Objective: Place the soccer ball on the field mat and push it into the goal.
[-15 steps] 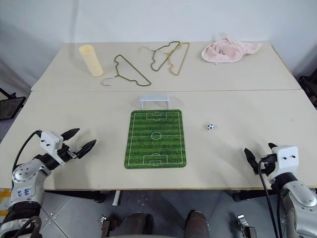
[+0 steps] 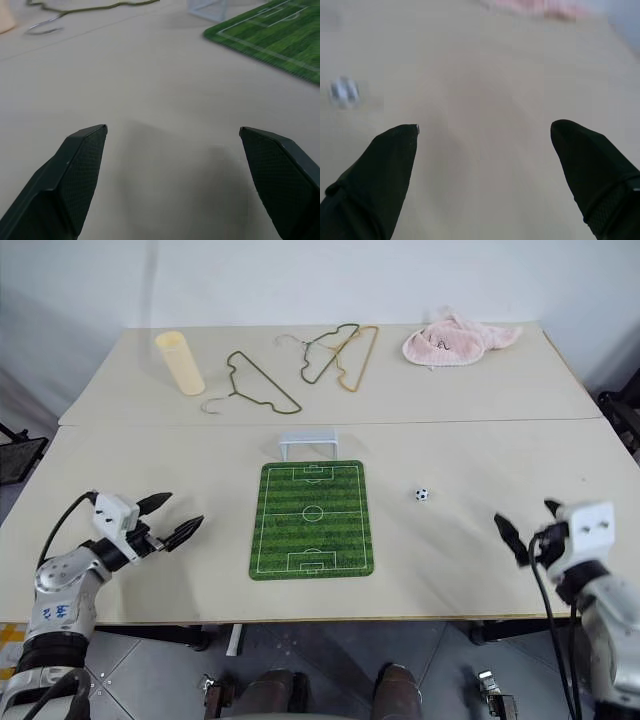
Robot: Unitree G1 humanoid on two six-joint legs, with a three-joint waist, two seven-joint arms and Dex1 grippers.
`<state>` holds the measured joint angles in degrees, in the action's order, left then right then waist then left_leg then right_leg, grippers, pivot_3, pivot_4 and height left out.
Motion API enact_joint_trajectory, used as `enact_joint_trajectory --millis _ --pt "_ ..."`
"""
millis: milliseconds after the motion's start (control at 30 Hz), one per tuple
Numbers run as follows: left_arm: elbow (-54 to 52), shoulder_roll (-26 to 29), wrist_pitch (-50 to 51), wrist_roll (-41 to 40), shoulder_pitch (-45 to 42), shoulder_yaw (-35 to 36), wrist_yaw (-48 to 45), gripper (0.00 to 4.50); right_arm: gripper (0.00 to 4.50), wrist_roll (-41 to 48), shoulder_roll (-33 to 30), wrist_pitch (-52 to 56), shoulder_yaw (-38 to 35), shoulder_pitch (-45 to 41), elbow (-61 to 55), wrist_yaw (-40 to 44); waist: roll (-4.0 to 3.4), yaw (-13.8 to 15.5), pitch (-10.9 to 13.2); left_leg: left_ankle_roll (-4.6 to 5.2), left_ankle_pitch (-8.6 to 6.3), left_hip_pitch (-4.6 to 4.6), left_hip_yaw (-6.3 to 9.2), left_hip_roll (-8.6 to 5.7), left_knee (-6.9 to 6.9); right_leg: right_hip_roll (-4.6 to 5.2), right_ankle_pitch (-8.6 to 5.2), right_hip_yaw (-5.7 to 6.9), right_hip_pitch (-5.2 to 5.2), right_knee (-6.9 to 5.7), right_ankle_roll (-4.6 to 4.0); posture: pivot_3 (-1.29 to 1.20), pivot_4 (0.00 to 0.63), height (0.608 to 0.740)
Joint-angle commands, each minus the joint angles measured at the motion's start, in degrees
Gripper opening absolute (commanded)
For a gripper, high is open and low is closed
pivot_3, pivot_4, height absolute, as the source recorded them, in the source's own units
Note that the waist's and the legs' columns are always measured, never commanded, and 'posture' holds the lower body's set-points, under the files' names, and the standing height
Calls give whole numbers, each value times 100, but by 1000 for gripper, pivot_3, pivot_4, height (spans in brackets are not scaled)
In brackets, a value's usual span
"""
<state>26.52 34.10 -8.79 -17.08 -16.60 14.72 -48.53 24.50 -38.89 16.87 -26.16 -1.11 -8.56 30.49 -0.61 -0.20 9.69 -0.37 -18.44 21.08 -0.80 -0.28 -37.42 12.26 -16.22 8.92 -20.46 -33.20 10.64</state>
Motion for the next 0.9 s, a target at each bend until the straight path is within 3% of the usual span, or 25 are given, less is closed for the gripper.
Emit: enact_joint_trajectory --millis 33,233,467,767,900 --pt "-203 -11 -75 -321 -178 0 -463 4500 4443 274 -274 786 422 -451 -128 312 4 4 2 0 0 1 0 1 -1 0 0 0 -2 -1 0 0 150 740" --pt "-367 25 -36 -424 -177 -67 -904 4500 4443 82 -273 1041 1445 -1468 588 1021 15 4 9 1 0 11 -1 -1 -3 -2 0 2 -5 2 -1 0 150 740" --pt "-715 81 52 -564 -2 28 -1033 4500 4443 -714 140 290 2437 -2877 2444 1494 31 -22 18 1 0 13 -1 -1 -7 -2 1 2 -8 2 -1 0 150 740" --pt "-1204 124 178 -676 477 199 -893 4500 4443 -1147 310 -157 2670 -3044 3254 1826 34 -35 20 0 -1 17 2 0 -6 -1 1 11 -10 2 -1 0 150 740" --pt "-1274 103 213 -675 494 211 -808 4500 3497 -1131 303 -58 2608 -2855 2983 1895 34 -35 20 -1 -1 15 1 1 -16 -1 1 9 -6 -3 -1 0 150 740"
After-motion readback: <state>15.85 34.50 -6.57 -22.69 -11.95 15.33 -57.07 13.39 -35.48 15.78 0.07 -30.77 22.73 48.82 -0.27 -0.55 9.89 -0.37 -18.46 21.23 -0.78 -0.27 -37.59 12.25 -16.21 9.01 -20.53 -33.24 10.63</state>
